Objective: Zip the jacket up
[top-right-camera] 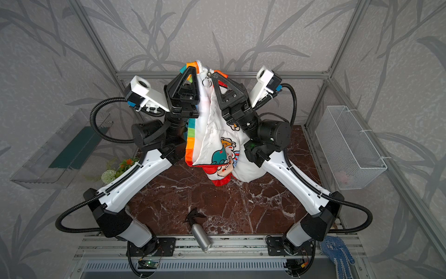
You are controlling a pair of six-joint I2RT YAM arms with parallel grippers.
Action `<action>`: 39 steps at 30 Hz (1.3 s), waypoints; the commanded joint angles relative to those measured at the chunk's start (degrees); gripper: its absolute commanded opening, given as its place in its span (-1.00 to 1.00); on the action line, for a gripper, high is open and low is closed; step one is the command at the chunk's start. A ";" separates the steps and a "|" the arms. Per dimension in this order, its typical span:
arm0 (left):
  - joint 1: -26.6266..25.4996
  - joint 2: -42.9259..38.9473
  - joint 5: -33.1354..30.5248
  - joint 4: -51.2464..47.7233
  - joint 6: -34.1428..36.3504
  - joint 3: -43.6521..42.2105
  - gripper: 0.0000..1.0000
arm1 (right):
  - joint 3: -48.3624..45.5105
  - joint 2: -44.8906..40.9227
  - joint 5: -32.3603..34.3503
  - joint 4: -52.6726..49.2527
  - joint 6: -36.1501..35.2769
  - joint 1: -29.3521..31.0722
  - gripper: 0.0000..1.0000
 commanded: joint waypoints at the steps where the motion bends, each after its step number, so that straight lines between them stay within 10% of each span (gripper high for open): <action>1: 0.09 -1.99 -0.07 3.55 -0.79 1.39 -1.00 | 3.12 0.35 -0.14 2.22 0.34 -0.24 -1.00; 39: 0.19 -1.59 -1.08 3.31 -0.38 0.68 -1.00 | 6.68 4.19 -0.98 1.16 3.03 -0.27 -1.00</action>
